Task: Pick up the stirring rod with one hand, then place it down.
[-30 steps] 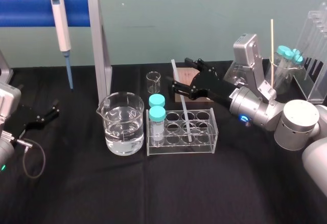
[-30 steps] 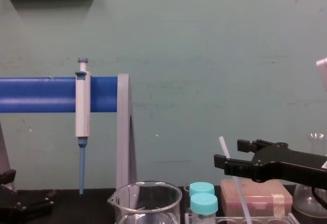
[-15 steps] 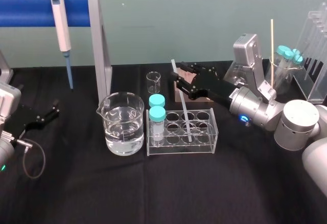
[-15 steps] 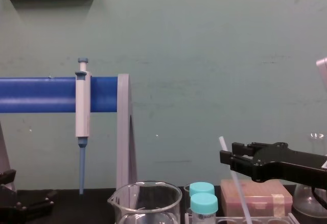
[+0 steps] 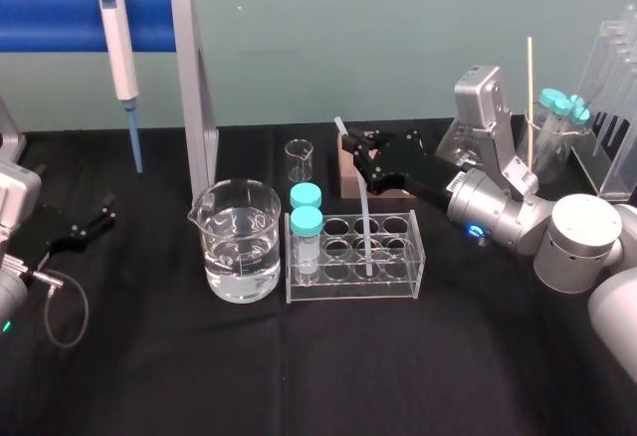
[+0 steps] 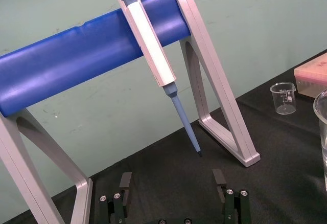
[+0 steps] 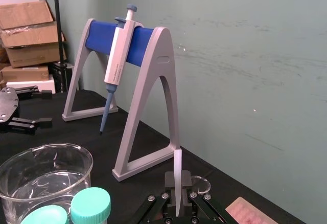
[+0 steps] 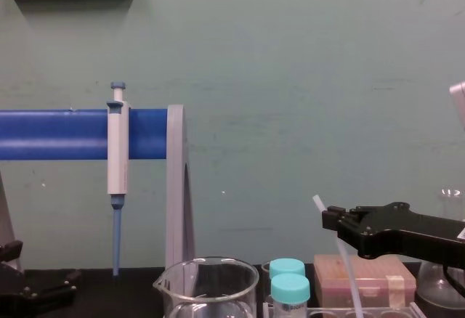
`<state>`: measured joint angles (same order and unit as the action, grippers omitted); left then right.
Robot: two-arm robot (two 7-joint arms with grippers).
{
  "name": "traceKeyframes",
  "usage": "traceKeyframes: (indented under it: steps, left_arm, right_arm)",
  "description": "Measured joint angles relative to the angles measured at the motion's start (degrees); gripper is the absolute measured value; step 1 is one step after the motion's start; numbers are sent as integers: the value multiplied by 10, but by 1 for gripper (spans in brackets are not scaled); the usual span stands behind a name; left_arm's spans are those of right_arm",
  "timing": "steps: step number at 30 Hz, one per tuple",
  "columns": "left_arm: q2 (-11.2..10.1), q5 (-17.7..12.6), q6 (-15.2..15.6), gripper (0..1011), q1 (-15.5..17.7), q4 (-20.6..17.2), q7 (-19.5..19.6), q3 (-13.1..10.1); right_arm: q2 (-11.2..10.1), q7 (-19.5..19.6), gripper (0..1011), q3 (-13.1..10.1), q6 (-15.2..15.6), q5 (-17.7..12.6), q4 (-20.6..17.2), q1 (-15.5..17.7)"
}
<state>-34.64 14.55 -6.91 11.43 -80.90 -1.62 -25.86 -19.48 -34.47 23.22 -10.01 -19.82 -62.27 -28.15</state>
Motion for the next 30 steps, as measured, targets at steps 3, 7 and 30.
traceKeyframes:
  steps: [3,7,30]
  left_arm:
    - [0,0,0,1000,0,0,0,0]
    - [0,0,0,1000,0,0,0,0]
    - [0,0,0,1000,0,0,0,0]
  right_arm:
    - [0,0,68,0,0,0,0,0]
    - [0,0,68,0,0,0,0,0]
    - [-1,5,68,-7,-15,-4,-16,8]
